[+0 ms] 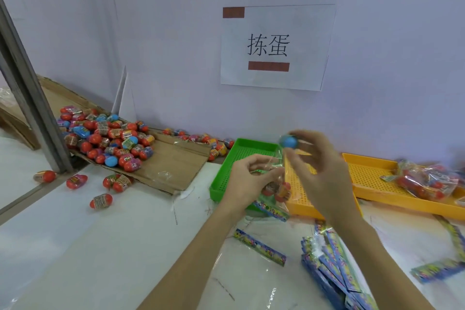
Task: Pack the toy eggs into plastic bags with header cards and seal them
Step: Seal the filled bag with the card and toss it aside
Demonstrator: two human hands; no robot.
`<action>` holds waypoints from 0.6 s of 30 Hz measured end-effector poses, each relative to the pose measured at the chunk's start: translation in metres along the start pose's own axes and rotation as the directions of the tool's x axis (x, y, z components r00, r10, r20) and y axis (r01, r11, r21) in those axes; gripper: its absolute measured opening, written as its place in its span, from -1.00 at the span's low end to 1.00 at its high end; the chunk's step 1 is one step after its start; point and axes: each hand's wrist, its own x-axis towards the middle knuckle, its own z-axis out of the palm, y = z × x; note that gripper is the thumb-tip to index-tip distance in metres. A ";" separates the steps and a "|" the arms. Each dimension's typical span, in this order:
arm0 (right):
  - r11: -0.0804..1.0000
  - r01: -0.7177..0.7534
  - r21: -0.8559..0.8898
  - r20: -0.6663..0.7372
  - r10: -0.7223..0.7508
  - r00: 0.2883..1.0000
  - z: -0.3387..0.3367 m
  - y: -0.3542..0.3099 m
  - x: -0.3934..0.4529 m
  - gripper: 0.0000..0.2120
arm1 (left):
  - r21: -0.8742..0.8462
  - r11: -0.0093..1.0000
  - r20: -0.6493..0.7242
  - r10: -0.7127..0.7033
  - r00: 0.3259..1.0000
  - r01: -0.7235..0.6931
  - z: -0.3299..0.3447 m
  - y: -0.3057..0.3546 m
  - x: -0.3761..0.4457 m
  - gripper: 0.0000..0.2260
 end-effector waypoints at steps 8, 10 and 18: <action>0.982 -0.181 -0.055 -0.026 0.180 0.983 -0.025 0.027 -0.001 -0.76 | 0.069 0.986 0.109 0.144 0.984 -0.152 -0.007 0.008 -0.004 -0.78; 0.981 -0.189 -0.037 -0.005 0.189 0.982 -0.028 0.028 -0.001 -0.78 | 0.084 0.981 0.125 0.161 0.979 -0.173 -0.006 0.008 -0.004 -0.77; 0.978 -0.209 0.019 0.010 0.208 0.978 -0.027 0.027 -0.006 -0.87 | 0.064 0.981 0.124 0.174 0.977 -0.183 -0.002 0.009 -0.005 -0.77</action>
